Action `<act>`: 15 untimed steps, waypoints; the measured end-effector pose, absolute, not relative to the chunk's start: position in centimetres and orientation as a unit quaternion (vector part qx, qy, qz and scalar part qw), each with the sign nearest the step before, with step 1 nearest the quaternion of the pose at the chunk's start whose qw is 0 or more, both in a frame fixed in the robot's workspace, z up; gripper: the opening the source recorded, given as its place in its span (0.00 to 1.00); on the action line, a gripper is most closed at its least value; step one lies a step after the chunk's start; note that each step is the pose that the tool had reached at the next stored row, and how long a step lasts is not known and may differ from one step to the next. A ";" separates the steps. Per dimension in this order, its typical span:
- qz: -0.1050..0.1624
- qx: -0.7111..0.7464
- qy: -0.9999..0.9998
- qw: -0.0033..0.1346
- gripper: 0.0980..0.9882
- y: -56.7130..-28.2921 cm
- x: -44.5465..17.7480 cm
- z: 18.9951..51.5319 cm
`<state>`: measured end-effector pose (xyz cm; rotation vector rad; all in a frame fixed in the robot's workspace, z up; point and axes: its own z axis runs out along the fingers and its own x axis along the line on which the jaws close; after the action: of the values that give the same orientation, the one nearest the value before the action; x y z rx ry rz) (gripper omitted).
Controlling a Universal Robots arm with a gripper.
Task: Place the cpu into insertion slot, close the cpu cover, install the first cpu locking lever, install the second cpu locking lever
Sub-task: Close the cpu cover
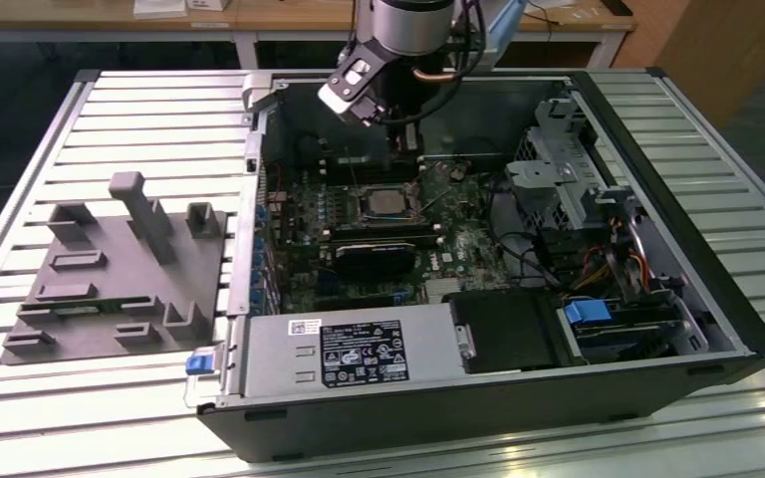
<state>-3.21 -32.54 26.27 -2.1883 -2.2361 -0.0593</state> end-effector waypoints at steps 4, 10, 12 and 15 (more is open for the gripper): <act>-0.019 -0.699 -0.715 0.006 0.01 -32.5 -2.1 26.3; -0.019 -0.699 -0.715 0.006 0.01 -32.4 -0.4 26.3; -0.019 -0.699 -0.715 0.006 0.01 -32.4 0.2 26.3; -0.019 -0.699 -0.715 0.006 0.01 -32.3 1.1 26.3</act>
<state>1.15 -32.30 26.27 -2.1882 -2.2361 -0.0594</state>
